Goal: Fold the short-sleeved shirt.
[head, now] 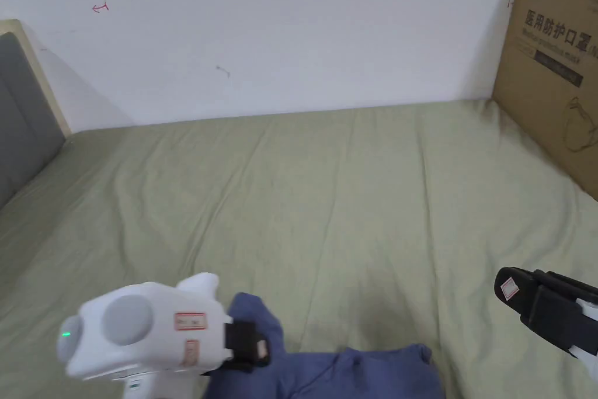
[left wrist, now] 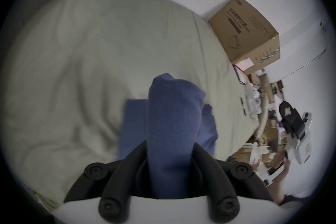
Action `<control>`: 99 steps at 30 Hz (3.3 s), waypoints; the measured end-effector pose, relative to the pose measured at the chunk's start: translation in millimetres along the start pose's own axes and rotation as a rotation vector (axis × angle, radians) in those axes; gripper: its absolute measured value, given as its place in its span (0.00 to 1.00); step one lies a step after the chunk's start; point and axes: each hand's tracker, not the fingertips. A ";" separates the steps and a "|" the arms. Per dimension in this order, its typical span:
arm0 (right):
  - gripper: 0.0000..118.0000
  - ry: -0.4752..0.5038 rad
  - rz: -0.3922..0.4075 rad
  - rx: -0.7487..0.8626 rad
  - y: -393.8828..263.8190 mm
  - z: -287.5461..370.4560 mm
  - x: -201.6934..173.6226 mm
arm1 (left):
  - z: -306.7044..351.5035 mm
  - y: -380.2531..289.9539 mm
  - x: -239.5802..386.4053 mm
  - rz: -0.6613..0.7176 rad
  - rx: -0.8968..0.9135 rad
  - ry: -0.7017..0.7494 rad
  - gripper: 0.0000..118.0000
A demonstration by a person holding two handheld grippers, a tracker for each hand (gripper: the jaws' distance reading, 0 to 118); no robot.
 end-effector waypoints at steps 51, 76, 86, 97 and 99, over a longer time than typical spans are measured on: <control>0.04 -0.003 -0.071 0.090 22.7 19.3 10.5 | -14.1 -37.6 114.7 -0.331 0.481 -0.089 0.00; 0.04 -0.301 0.196 0.430 -6.2 31.4 -34.0 | 90.4 -88.8 78.1 -0.371 1.089 0.376 0.00; 0.04 0.037 0.015 -0.282 -44.2 -54.5 -23.3 | 81.0 -90.7 42.2 -0.303 0.933 0.295 0.00; 0.04 -0.082 -0.088 -0.622 -121.0 -121.5 23.2 | 45.9 -53.5 -47.9 0.014 0.460 -0.155 0.00; 0.04 -0.085 -0.065 -0.627 -120.2 -124.1 25.4 | 20.3 -40.3 -76.6 0.138 0.287 -0.316 0.07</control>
